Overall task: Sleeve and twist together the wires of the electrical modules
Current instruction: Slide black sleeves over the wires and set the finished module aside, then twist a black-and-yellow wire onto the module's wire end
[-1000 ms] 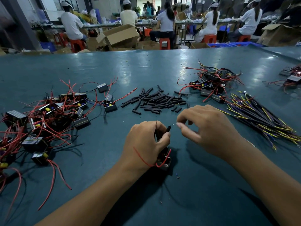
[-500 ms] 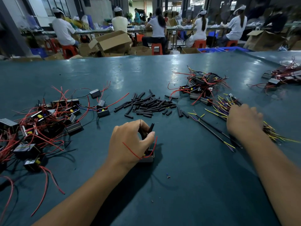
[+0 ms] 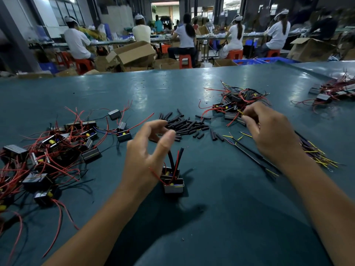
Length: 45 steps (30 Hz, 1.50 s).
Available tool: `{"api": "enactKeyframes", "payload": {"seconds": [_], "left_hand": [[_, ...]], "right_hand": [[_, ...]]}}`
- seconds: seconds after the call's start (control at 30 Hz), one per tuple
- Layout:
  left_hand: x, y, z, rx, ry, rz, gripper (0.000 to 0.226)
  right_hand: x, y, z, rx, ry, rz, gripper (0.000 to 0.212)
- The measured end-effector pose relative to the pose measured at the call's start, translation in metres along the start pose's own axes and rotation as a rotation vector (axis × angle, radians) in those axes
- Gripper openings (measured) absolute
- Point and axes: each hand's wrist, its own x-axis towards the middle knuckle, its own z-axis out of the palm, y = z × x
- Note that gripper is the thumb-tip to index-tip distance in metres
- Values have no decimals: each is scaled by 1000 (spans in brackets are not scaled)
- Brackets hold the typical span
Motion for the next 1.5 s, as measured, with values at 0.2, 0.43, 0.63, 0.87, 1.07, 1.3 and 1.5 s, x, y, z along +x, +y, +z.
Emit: {"api": "enactKeyframes", "payload": {"seconds": [0.2,0.43,0.63,0.87,1.07,1.3,1.5], "left_hand": [[10,-1,-16,-180,200,36,40],[26,2,-36,-341,598,-14,30],[-34,49,-2,259,101,963,10],[-51,35,38,135,-366,216,11],[-48,19,44,-92,-603,-149,22],[-48,10,46,-158,-650,-178,11],[-47,6,46,-175,-612,-174,12]], "right_hand": [[-2,-19,5,808,-29,392,5],[2,-35,-2,1273,-227,607,20],[0,-50,-6,1466,-263,642,18],[-6,-61,8,1602,-277,741,21],[-10,-67,13,1632,-268,765,17],[-12,-70,13,1603,-269,828,18],[-12,-65,9,1507,-298,874,17]]}}
